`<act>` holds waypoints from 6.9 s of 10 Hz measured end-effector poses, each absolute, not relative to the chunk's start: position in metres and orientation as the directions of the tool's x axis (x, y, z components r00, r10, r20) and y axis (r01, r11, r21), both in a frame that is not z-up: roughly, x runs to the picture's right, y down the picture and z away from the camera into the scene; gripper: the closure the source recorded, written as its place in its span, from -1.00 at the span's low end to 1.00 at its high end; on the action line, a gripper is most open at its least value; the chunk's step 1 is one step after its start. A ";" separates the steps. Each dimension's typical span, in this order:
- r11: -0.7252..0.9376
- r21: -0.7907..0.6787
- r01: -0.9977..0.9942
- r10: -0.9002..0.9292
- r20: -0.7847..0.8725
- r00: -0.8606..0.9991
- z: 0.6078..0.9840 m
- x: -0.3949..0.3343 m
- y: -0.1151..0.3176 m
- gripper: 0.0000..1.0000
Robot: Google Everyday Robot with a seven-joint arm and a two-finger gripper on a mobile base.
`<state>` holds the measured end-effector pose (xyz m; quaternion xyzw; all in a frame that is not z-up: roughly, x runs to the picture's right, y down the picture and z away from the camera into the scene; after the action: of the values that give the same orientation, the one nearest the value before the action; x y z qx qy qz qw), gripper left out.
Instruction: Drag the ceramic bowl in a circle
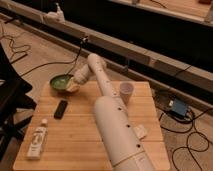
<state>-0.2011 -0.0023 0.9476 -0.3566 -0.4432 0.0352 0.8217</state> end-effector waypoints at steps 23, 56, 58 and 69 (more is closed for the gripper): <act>0.669 -0.694 0.267 0.338 0.603 0.722 0.898 -0.184 0.065 0.81; 0.624 -0.701 0.346 0.249 0.598 0.762 0.899 -0.207 0.065 0.81; 0.638 -0.718 0.279 0.261 0.542 0.799 0.893 -0.177 0.061 0.81; 0.654 -0.668 0.356 0.215 0.615 0.759 0.900 -0.234 0.049 0.81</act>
<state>-0.2341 0.0488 0.9003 -0.4141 -0.3446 -0.0418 0.8414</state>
